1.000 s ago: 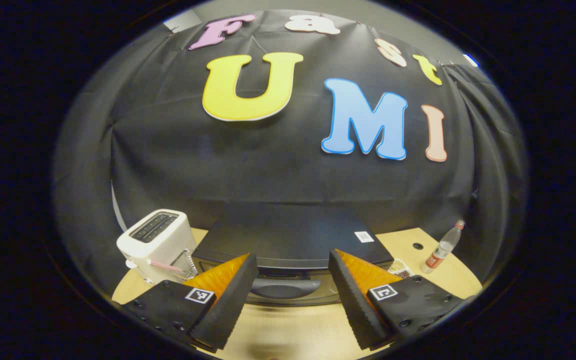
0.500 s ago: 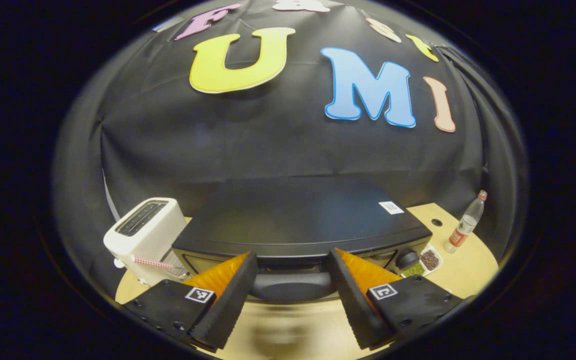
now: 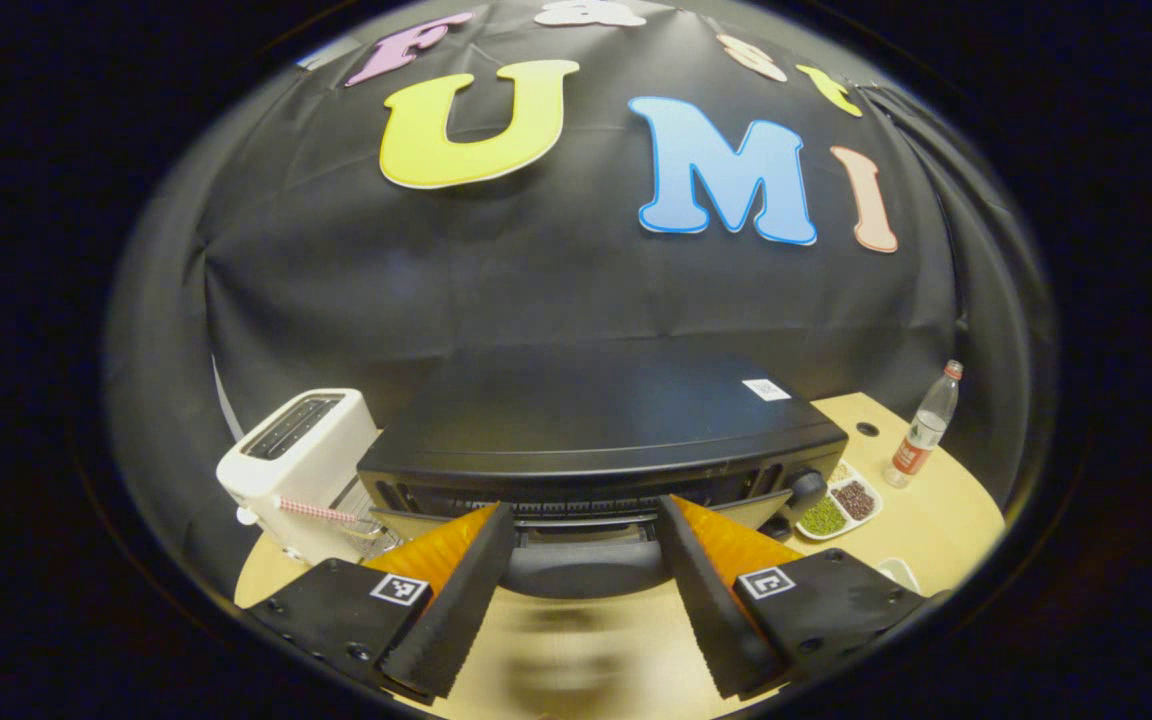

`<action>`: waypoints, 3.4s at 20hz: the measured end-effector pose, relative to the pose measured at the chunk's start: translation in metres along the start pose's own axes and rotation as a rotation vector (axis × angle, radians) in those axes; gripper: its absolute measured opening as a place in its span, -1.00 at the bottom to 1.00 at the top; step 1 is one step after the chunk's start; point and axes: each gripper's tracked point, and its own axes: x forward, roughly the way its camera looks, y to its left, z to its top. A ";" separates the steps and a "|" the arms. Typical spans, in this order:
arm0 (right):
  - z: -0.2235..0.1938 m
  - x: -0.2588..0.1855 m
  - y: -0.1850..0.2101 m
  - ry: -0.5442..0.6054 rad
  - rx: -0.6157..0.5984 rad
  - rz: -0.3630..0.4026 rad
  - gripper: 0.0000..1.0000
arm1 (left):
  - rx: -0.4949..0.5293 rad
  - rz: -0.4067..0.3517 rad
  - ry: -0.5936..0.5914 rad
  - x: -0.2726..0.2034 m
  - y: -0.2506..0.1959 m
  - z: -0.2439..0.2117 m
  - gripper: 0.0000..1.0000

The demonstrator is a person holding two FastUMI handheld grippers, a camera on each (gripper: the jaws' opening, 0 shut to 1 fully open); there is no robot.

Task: Open the electric oven with the left hand, put the food in, and close the electric oven.

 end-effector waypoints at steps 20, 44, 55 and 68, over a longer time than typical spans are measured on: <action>-0.003 -0.016 0.020 0.013 -0.021 0.027 0.92 | 0.037 -0.010 0.077 -0.045 -0.005 -0.077 0.93; -0.105 0.032 0.014 0.378 0.049 0.159 0.93 | 0.018 -0.012 -0.205 -0.114 -0.012 0.035 0.96; -0.255 0.071 0.004 0.946 0.193 0.233 0.93 | -0.092 0.015 -0.567 -0.271 -0.004 0.200 1.00; -0.379 0.095 -0.016 1.274 -0.095 0.117 0.94 | -0.135 0.132 -0.533 -0.309 0.057 0.169 0.83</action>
